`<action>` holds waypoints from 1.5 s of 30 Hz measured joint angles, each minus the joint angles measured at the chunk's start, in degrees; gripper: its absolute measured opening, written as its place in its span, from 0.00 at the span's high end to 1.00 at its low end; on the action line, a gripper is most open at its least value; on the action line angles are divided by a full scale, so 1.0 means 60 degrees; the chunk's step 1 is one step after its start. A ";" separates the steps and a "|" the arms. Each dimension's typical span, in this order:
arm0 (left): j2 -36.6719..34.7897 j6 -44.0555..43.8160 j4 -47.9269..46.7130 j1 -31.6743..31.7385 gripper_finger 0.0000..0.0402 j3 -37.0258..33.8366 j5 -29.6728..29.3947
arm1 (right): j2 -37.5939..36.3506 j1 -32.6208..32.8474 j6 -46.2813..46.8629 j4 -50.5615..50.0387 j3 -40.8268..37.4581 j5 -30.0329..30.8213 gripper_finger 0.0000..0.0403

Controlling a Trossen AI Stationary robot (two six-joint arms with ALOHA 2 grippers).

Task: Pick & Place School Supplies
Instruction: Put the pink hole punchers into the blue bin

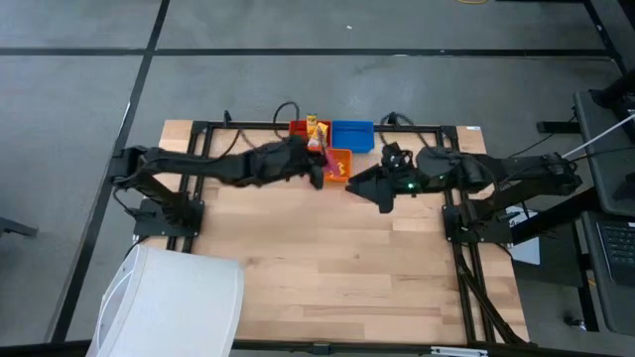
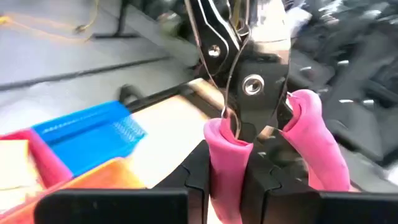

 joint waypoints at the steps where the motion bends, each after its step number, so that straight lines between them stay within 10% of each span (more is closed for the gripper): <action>1: 0.0222 -0.0057 0.0164 0.0286 0.90 -0.0003 0.0291 | -0.0037 0.0076 0.0050 -0.0224 -0.0006 0.0155 0.49; 11: 0.3373 -0.1305 0.2488 0.2741 0.90 0.0917 0.2492 | -0.0906 0.1218 0.0913 -0.2336 -0.0048 0.2499 0.57; 22: 0.6251 -0.1284 0.1424 0.3675 0.90 0.3987 0.3276 | -0.0978 0.2272 0.2001 -0.2879 -0.0039 0.4152 0.59; 35: 0.6717 -0.0505 -0.0595 0.3765 0.90 0.4762 0.2790 | -0.0978 0.3184 0.2709 -0.3282 -0.0046 0.5428 0.59; 45: 0.6651 -0.0108 -0.0296 0.3699 0.72 0.4762 0.2728 | -0.0978 0.3291 0.2819 -0.3274 -0.0046 0.5458 0.59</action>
